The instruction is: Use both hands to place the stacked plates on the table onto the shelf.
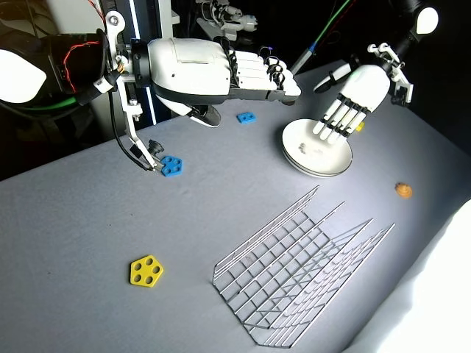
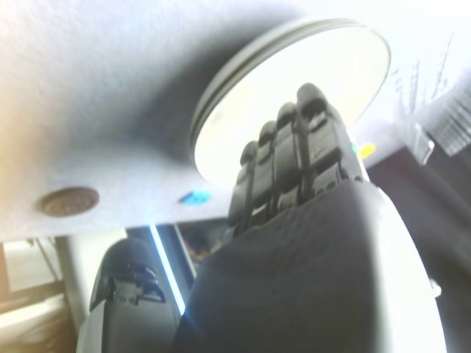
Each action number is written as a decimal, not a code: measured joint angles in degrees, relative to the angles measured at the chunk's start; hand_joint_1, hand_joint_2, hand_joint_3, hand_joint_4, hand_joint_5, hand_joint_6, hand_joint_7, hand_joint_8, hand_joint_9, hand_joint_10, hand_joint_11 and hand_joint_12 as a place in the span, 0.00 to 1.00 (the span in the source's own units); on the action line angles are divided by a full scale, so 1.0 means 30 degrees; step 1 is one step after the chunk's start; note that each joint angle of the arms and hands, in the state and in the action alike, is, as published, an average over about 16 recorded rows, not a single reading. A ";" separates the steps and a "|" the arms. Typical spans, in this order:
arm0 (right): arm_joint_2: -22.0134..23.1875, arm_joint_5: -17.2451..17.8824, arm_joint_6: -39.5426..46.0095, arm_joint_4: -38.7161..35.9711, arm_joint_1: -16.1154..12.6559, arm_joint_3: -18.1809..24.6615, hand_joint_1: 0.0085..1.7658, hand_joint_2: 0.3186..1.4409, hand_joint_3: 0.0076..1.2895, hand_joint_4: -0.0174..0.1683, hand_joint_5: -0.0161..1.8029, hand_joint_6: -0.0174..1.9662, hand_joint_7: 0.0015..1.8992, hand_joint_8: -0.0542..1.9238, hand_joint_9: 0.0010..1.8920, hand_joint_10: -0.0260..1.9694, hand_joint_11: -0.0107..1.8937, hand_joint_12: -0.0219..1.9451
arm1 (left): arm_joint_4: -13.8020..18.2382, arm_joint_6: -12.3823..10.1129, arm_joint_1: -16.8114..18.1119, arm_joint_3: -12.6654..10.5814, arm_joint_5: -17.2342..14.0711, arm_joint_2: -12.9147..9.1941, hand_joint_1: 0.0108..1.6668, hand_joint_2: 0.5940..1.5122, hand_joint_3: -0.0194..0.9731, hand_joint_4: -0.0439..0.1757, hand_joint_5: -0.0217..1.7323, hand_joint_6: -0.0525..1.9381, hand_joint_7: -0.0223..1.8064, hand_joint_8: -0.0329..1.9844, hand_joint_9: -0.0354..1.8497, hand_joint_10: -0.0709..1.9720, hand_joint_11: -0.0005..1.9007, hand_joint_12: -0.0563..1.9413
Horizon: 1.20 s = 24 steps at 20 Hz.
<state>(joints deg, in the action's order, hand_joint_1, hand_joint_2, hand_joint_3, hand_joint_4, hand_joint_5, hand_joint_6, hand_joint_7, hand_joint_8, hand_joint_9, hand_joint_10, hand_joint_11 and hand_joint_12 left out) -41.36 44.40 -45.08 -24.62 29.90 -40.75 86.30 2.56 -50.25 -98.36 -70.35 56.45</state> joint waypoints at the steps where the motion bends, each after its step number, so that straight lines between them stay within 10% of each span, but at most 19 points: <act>1: -0.0013 0.0004 -0.0061 -0.0027 0.0015 -0.0001 0.75 0.64 0.01 0.09 0.02 0.01 0.01 0.03 0.01 0.02 0.01 0.01 | -0.0033 0.0018 -0.0059 -0.0062 0.0017 0.0042 0.00 0.57 0.04 0.20 0.04 0.02 0.05 0.01 0.06 0.03 0.01 0.16; 24: -0.1900 -0.0397 -0.4227 0.0287 0.0874 -0.0397 0.73 0.67 0.01 0.10 0.02 0.01 0.01 0.03 0.01 0.02 0.01 0.01 | -0.0563 0.0493 -0.0871 0.0381 0.0935 0.0534 0.00 0.55 0.04 0.18 0.03 0.02 0.02 0.01 0.05 0.03 0.01 0.15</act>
<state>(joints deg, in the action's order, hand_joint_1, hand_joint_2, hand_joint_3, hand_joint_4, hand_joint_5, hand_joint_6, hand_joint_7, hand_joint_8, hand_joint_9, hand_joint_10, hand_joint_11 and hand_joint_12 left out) -47.06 43.21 -57.76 -23.76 32.53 -41.95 84.62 4.04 -52.86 -97.22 -67.54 58.05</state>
